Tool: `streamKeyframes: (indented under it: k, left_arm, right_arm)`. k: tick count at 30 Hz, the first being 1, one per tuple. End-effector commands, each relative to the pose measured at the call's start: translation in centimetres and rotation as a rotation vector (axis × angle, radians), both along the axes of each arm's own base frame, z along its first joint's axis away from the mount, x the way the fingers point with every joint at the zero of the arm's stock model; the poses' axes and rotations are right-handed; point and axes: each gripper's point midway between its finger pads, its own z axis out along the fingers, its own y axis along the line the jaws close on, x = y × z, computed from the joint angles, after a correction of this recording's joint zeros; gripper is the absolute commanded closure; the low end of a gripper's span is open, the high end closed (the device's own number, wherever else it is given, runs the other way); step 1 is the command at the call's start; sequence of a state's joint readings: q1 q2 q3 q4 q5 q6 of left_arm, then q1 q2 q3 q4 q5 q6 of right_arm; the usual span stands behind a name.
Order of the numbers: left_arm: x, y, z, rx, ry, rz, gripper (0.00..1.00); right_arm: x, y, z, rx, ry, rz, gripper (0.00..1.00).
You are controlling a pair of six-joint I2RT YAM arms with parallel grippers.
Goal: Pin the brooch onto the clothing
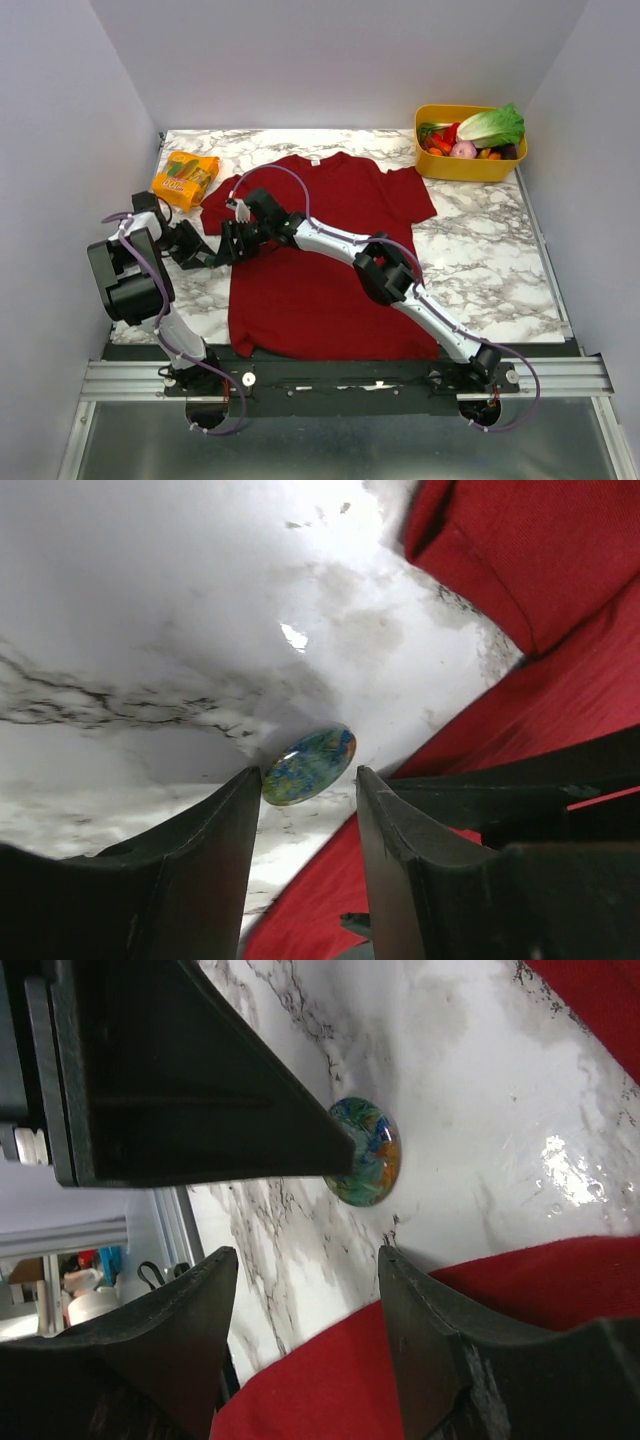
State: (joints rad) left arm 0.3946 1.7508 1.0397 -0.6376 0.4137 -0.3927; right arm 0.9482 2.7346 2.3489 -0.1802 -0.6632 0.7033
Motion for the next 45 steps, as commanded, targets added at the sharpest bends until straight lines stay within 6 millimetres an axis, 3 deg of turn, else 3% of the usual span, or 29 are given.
streamKeyframes:
  k: [1,9,16,18,24,29,35,45]
  left_arm:
    - [-1.0,-1.9,-2.1,-0.023,0.059,-0.072,0.49]
    - [-1.1,-2.0,-2.6,-0.017,0.075,-0.095,0.65]
    - [-1.5,-1.9,-2.9,-0.009,0.087,-0.103,0.71]
    - [-1.5,-1.7,-2.7,0.003,0.083,-0.106,0.73]
    - [-1.3,-1.8,-2.4,0.002,0.070,-0.115,0.90]
    - [-1.4,-1.9,-1.9,0.002,0.052,-0.121,0.98]
    - [-1.8,-2.0,-0.5,0.021,0.023,-0.126,1.00]
    - [-1.7,-3.0,4.2,0.023,-0.122,-0.139,1.00]
  right_arm:
    - [-0.1,0.6,-0.6,-0.002,0.018,-0.020,0.34]
    - [0.0,0.7,-0.5,0.004,0.023,-0.024,0.34]
    - [0.1,0.5,-0.4,0.017,0.032,-0.012,0.34]
    - [0.2,0.0,0.6,0.027,0.019,0.003,0.34]
    - [3.1,-1.9,3.3,0.025,-0.102,-0.067,0.33]
    - [4.0,-2.5,3.4,0.033,-0.094,-0.076,0.33]
    - [4.0,-1.9,3.8,0.067,-0.098,-0.057,0.33]
    - [3.1,-2.1,5.3,0.107,-0.096,-0.019,0.33]
